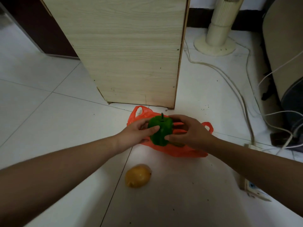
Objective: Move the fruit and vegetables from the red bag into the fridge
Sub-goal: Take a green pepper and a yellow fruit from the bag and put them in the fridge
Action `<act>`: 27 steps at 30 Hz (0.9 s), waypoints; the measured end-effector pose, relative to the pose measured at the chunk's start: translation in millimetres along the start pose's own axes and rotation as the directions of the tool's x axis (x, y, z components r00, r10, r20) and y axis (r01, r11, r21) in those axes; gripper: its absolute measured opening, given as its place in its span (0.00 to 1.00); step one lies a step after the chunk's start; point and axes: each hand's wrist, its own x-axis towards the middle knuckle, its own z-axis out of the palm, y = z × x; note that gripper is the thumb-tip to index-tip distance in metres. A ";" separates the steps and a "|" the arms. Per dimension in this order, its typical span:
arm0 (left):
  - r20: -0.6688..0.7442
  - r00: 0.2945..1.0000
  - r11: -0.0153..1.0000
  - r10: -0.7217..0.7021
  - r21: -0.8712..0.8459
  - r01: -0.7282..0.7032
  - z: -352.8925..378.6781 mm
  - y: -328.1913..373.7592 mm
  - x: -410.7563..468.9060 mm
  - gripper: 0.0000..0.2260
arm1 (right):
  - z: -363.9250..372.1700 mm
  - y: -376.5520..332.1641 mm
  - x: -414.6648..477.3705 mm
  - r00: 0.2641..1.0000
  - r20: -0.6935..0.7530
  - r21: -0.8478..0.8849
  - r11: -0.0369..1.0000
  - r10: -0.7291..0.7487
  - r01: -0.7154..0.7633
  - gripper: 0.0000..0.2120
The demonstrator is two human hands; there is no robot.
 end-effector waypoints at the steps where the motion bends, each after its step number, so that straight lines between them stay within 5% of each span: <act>1: -0.006 1.000 1.000 -0.016 0.025 0.016 -7.1 2.3 -7.7 0.16 | 3.1 -0.7 -2.2 1.000 0.011 -0.045 0.999 -0.015 0.016 0.34; 5: -0.207 0.976 0.984 -0.072 0.147 0.103 -47.4 -8.8 -40.4 0.26 | 25.9 -3.6 -13.5 0.990 0.124 -0.310 0.945 -0.064 0.100 0.32; 10: -0.437 0.875 0.978 -0.210 -0.076 0.196 -58.5 -67.0 -74.0 0.20 | 71.9 6.3 -15.8 0.936 0.350 -0.442 0.877 -0.022 0.186 0.27; 13: -0.398 0.864 0.952 -0.307 -0.128 0.279 -53.7 -95.4 -88.5 0.20 | 102.4 10.7 -10.6 0.862 0.503 -0.458 0.828 -0.059 0.324 0.17; 19: -0.361 0.863 0.935 -0.354 -0.139 0.326 -56.5 -112.4 -97.3 0.18 | 156.1 30.1 0.0 0.815 0.575 -0.662 0.624 0.066 0.417 0.36; 23: -0.350 0.868 0.936 -0.353 -0.113 0.335 -60.1 -113.1 -92.4 0.21 | 154.3 41.0 7.4 0.851 0.523 -0.670 0.642 0.053 0.372 0.33; 27: -0.359 0.870 0.941 -0.339 -0.111 0.321 -62.4 -104.4 -82.5 0.19 | 124.4 34.9 -1.5 0.863 0.501 -0.639 0.700 0.063 0.320 0.43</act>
